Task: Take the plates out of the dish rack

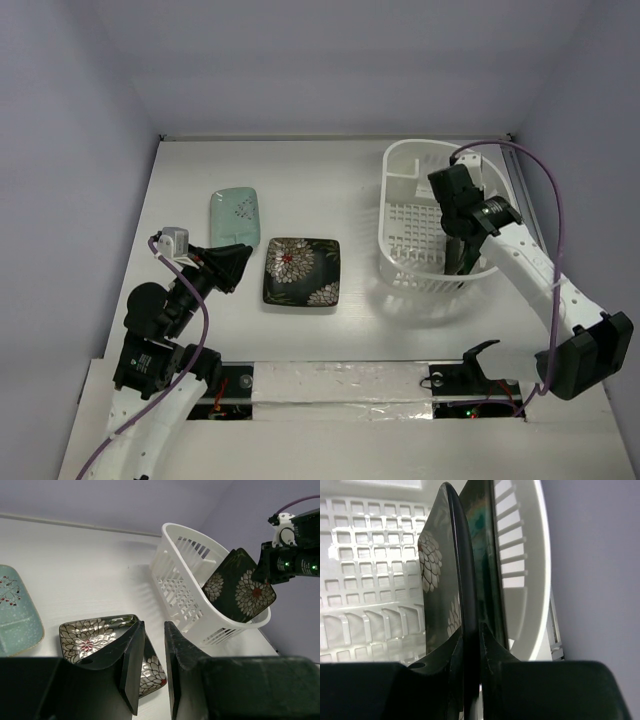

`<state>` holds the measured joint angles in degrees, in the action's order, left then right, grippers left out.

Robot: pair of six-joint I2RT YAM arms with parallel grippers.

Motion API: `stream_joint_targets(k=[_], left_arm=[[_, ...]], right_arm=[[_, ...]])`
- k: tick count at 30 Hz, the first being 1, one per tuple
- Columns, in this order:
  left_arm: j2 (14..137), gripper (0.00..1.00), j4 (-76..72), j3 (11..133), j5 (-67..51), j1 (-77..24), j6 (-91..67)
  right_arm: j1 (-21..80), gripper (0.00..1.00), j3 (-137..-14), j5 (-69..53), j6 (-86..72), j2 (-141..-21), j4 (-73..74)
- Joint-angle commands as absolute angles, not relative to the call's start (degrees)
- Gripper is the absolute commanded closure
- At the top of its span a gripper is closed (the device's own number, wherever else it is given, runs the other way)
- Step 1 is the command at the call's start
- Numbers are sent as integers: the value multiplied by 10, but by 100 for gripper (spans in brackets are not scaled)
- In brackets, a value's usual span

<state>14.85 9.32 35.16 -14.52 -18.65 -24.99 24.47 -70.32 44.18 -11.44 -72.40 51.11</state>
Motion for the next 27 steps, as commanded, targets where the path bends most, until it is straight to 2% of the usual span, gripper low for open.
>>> stream_joint_targets(k=[1, 7, 14, 16, 18, 23, 25, 27], left_arm=[[153, 80, 69, 347, -145, -189, -252], [154, 80, 69, 347, -144, -189, -253], [155, 80, 69, 347, -143, -189, -253], [156, 80, 70, 347, -144, -189, -253], [157, 80, 70, 346, -144, -189, -253], [163, 80, 69, 347, -144, -184, -253], [165, 80, 69, 347, -143, -184, -253], [166, 80, 69, 347, -142, -178, -251]], right_arm=[[256, 100, -778, 483, -113, -692, 461], [261, 100, -834, 467, -118, -643, 461], [266, 100, -860, 361, -135, -538, 408], [266, 100, -851, 330, -146, -519, 377], [272, 100, -835, 247, -173, -493, 348], [288, 100, -724, 44, -279, -469, 159], [326, 100, -698, 28, -323, -484, 85], [366, 100, -681, 69, -336, -504, 56]])
